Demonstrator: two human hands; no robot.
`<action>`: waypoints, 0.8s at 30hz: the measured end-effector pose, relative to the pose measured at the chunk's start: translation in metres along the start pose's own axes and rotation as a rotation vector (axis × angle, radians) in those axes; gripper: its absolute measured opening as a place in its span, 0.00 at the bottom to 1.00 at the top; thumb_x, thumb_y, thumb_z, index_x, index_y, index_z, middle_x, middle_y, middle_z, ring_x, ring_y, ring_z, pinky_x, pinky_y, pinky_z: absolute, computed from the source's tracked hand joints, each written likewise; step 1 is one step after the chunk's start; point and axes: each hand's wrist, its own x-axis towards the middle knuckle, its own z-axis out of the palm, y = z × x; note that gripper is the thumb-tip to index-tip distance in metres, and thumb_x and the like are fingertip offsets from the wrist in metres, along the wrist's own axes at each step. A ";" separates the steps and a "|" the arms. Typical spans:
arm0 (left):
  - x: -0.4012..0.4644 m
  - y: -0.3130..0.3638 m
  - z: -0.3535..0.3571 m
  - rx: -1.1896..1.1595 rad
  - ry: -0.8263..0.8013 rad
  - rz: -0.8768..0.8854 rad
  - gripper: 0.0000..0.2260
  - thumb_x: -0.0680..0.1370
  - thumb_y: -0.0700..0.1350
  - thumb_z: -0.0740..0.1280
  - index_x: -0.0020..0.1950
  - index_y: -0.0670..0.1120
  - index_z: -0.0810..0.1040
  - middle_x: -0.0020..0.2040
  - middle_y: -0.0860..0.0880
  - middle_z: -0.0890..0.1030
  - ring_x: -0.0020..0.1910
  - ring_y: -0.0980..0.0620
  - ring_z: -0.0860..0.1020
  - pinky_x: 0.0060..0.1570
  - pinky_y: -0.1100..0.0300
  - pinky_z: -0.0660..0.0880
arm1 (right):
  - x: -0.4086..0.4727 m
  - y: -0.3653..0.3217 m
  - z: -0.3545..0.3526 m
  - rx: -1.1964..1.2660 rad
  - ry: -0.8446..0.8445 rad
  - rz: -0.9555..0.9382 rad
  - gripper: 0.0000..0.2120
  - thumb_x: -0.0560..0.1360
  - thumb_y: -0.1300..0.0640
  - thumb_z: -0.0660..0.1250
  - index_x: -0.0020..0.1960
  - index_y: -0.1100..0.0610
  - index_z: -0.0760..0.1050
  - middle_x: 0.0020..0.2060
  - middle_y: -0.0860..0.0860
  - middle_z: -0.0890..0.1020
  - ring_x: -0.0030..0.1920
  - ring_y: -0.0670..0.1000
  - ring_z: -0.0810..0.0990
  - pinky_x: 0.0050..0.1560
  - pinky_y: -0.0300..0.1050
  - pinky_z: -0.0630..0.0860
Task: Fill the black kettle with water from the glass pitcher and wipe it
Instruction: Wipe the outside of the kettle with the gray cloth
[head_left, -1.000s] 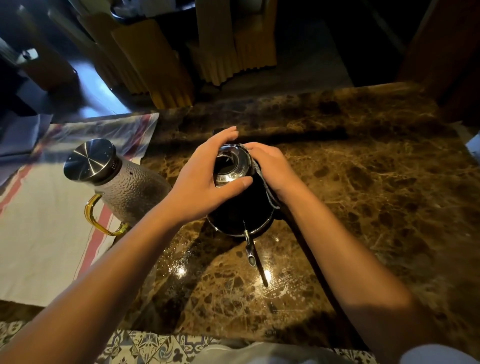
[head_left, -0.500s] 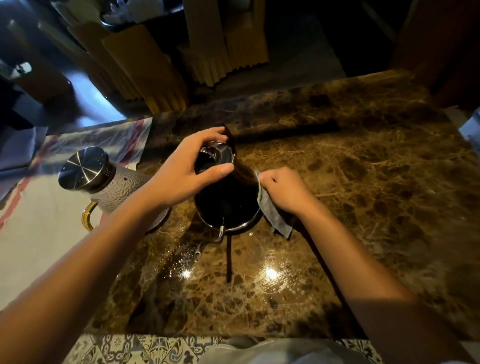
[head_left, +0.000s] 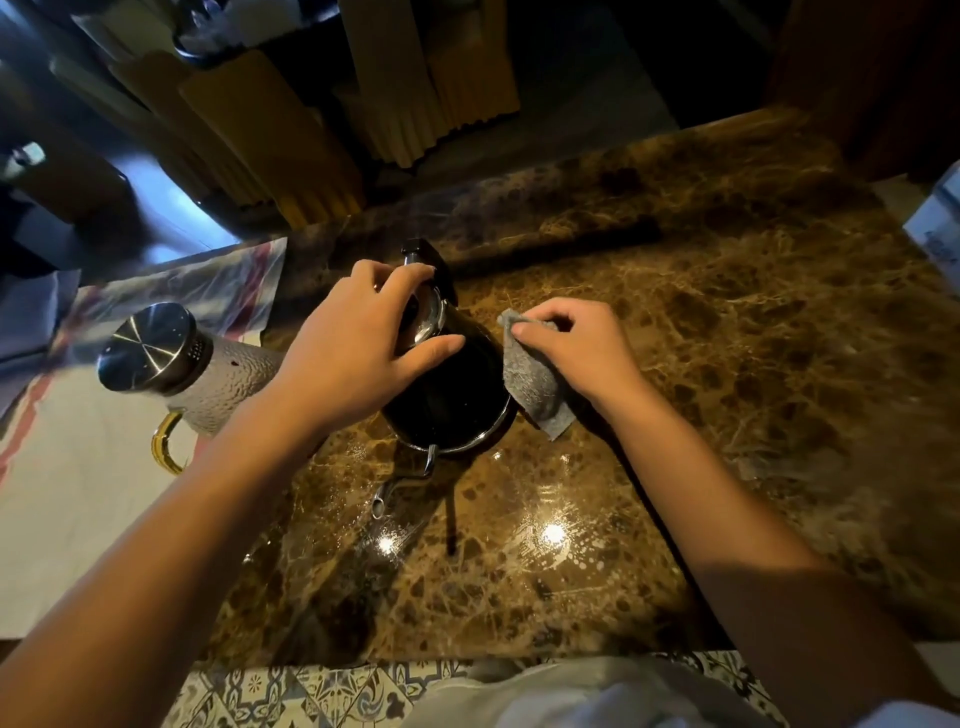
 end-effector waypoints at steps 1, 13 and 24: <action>0.000 -0.001 0.001 0.012 0.010 0.000 0.36 0.75 0.70 0.61 0.79 0.56 0.61 0.73 0.45 0.69 0.69 0.43 0.72 0.62 0.50 0.76 | -0.001 0.000 0.007 -0.002 -0.020 -0.012 0.04 0.74 0.55 0.76 0.49 0.52 0.86 0.46 0.45 0.87 0.49 0.46 0.85 0.52 0.46 0.81; 0.000 -0.003 0.011 -0.026 0.081 0.007 0.33 0.77 0.68 0.64 0.79 0.54 0.63 0.71 0.44 0.69 0.68 0.44 0.70 0.59 0.55 0.71 | -0.091 0.050 0.065 -0.289 0.085 -0.523 0.04 0.76 0.64 0.72 0.49 0.58 0.84 0.48 0.51 0.80 0.49 0.52 0.81 0.46 0.49 0.79; 0.000 -0.006 0.011 -0.058 0.072 0.016 0.33 0.77 0.66 0.66 0.79 0.54 0.63 0.71 0.45 0.69 0.68 0.45 0.69 0.57 0.56 0.70 | -0.077 0.041 0.040 -0.499 -0.065 -0.297 0.06 0.73 0.57 0.75 0.48 0.48 0.81 0.47 0.46 0.81 0.53 0.52 0.78 0.53 0.52 0.76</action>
